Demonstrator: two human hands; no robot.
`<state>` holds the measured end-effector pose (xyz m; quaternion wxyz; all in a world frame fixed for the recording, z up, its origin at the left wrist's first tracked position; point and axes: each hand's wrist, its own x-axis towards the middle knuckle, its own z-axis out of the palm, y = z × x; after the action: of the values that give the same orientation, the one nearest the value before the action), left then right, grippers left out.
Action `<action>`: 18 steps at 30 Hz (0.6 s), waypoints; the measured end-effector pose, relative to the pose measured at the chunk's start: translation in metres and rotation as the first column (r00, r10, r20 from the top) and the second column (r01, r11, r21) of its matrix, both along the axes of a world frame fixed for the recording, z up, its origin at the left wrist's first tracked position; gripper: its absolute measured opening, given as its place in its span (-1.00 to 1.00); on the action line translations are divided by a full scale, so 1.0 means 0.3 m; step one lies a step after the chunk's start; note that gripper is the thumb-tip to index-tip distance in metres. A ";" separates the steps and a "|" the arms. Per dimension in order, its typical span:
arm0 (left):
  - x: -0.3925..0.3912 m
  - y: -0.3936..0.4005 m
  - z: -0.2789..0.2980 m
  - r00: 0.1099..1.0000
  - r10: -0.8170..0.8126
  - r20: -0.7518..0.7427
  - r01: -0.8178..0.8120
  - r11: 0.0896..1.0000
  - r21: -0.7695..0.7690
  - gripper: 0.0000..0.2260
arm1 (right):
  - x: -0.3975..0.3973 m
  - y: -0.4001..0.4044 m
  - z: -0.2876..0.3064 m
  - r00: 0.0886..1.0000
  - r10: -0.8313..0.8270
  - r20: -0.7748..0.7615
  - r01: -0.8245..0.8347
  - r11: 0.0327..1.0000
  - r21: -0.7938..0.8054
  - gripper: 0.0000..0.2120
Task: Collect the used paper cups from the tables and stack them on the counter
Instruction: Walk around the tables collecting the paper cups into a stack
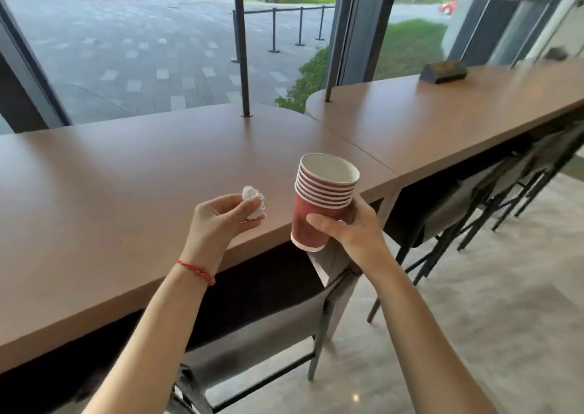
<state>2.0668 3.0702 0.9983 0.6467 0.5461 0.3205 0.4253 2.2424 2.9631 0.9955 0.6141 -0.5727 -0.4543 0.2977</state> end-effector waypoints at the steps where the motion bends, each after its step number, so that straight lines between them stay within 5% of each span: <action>1: 0.046 -0.040 -0.005 1.000 -0.025 -0.018 0.025 1.000 0.003 -0.78 | 0.037 -0.058 -0.001 0.999 -0.033 0.002 0.033 0.999 0.009 -0.52; 9: 0.449 -0.433 -0.021 0.965 -0.257 -0.045 0.257 0.966 -0.010 -0.87 | 0.339 -0.584 -0.034 0.946 -0.323 0.017 0.323 0.946 0.016 -0.52; 18: 0.849 -0.876 -0.080 0.836 -0.536 -0.115 0.534 0.844 -0.048 -0.94 | 0.552 -1.159 -0.110 0.756 -0.653 -0.038 0.653 0.757 -0.026 -0.58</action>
<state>2.3216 2.8075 0.9744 0.7223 0.6346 0.1980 0.1908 2.4080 2.6155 0.9626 0.6861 -0.6916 -0.2108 0.0801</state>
